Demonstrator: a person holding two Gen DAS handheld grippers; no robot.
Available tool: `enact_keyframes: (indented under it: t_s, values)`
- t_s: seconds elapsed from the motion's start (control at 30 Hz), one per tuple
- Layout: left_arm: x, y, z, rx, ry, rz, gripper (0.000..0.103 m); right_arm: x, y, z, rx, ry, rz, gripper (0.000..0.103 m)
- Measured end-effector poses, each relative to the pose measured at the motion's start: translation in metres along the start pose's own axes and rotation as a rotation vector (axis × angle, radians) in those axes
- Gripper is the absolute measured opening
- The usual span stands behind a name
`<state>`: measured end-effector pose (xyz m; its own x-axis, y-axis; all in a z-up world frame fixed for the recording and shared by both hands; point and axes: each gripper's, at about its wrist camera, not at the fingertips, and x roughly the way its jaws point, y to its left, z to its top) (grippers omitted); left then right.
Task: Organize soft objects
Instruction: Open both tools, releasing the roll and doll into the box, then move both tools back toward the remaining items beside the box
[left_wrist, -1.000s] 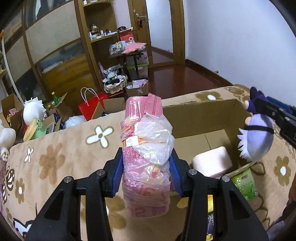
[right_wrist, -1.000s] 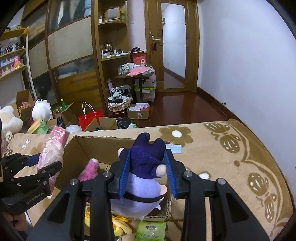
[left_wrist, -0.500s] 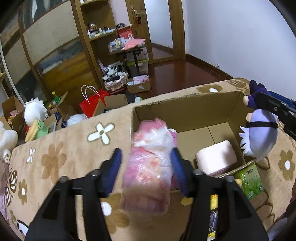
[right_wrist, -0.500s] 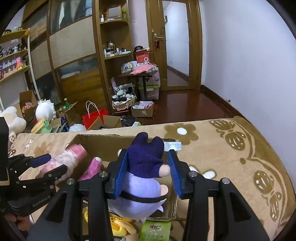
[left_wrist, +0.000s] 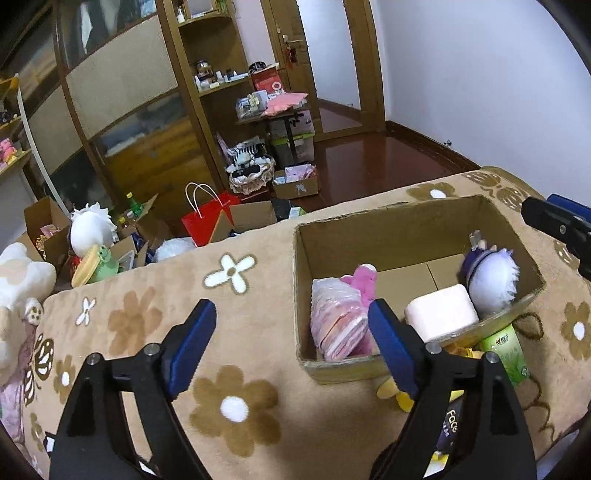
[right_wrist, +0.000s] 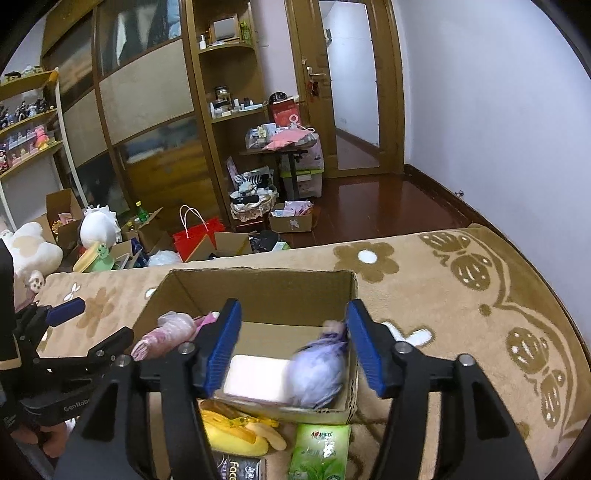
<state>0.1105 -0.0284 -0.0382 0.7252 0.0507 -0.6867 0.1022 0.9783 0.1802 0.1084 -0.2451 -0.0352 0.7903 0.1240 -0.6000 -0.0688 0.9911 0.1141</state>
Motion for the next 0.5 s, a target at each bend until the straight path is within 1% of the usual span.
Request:
enact_keyframes:
  t_s: [0.03, 0.07, 0.13, 0.2, 0.23, 0.27, 0.33, 0.5]
  values:
    - [-0.003, 0.001, 0.0, -0.002, -0.003, 0.001, 0.088, -0.003, 0.001, 0.0, 0.001, -0.008, -0.007, 0.076]
    - [-0.008, 0.002, -0.001, -0.007, -0.008, 0.003, 0.089, -0.008, 0.001, -0.001, 0.004, -0.021, -0.017, 0.078]
    - [-0.016, 0.005, -0.003, -0.018, -0.014, 0.0, 0.09, -0.016, 0.002, -0.002, 0.013, -0.034, -0.017, 0.088]
    - [-0.024, 0.007, -0.004, -0.028, -0.017, -0.008, 0.095, -0.023, 0.003, -0.003, 0.019, -0.041, -0.014, 0.094]
    - [-0.028, 0.008, -0.005, -0.03, -0.02, -0.01, 0.096, -0.026, 0.002, -0.003, 0.021, -0.042, -0.015, 0.099]
    - [-0.033, 0.009, -0.006, -0.031, -0.024, -0.013, 0.097, -0.029, 0.001, -0.003, 0.022, -0.045, -0.021, 0.101]
    - [-0.039, 0.008, -0.008, -0.028, -0.022, -0.02, 0.098, -0.038, 0.0, -0.005, 0.025, -0.055, -0.037, 0.103]
    - [-0.056, 0.007, -0.016, -0.029, -0.014, -0.03, 0.1, -0.058, -0.001, -0.008, 0.02, -0.063, -0.031, 0.103]
